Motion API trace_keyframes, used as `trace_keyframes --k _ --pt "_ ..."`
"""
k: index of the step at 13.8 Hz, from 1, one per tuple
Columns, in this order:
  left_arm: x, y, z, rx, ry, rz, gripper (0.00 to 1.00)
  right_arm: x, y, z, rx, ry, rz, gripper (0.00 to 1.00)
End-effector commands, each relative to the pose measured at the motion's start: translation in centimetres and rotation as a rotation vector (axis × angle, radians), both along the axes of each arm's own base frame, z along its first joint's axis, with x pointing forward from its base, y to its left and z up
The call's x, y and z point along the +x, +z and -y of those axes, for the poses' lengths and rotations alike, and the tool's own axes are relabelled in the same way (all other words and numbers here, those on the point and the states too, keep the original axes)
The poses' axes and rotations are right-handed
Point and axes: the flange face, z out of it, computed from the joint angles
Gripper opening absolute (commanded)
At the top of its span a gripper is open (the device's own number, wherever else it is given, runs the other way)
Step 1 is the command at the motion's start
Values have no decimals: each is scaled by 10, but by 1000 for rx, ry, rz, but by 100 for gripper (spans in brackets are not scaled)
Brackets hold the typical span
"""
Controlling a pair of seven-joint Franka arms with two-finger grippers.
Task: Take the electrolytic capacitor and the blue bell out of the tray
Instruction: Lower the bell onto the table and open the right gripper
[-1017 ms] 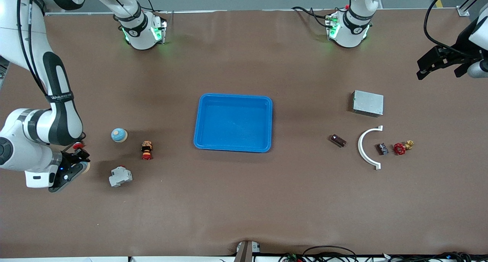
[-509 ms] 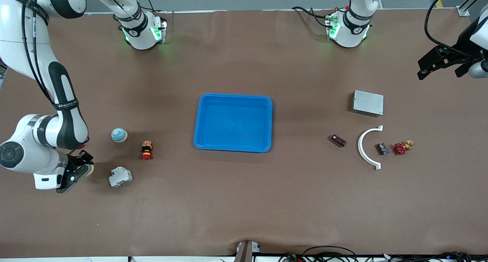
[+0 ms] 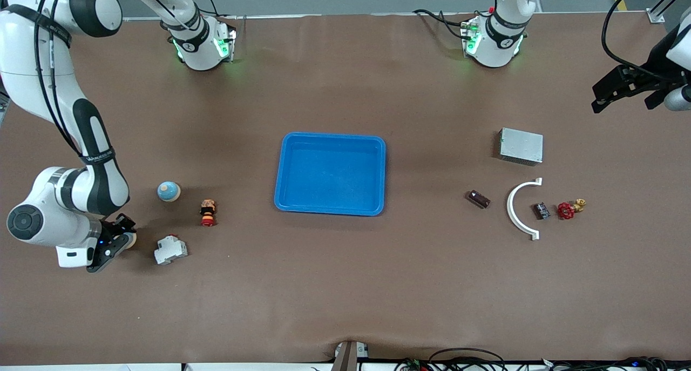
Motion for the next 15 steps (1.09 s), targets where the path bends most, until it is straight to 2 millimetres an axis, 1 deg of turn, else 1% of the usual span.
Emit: trace_keyframes --k 1,3,4,5,6,8,9,10,11,12,13,15 --pt "-3 -2 0 -18 -14 -14 100 4 0 4 6 21 9 14" --pt "-2 -2 2 -18 -16 -15 100 4 -1 4 9 19 10 16" --pt "-2 -2 2 -19 -13 -12 100 4 -1 4 10 18 10 27" --pt "-1 -2 1 -20 -11 -11 100 4 -2 3 12 15 11 43" --pt "0 -5 1 -20 -13 -17 100 5 1 3 13 11 19 65" --pt "4 -10 3 -19 -16 -24 100 5 3 4 14 9 22 100" --pt "6 -13 3 -19 -19 -27 100 4 4 8 13 8 22 100" --pt "7 -13 3 -18 -20 -27 100 5 6 8 12 6 25 100" --pt "8 -15 4 -18 -22 -27 100 6 11 3 15 6 21 100" --pt "10 -17 5 -20 -24 -23 100 7 21 -2 16 11 23 100" --pt "11 -18 7 -20 -27 -24 100 4 27 -7 25 1 -16 100" --pt "12 -20 9 -20 -30 -26 100 2 55 -17 32 -75 -55 100"
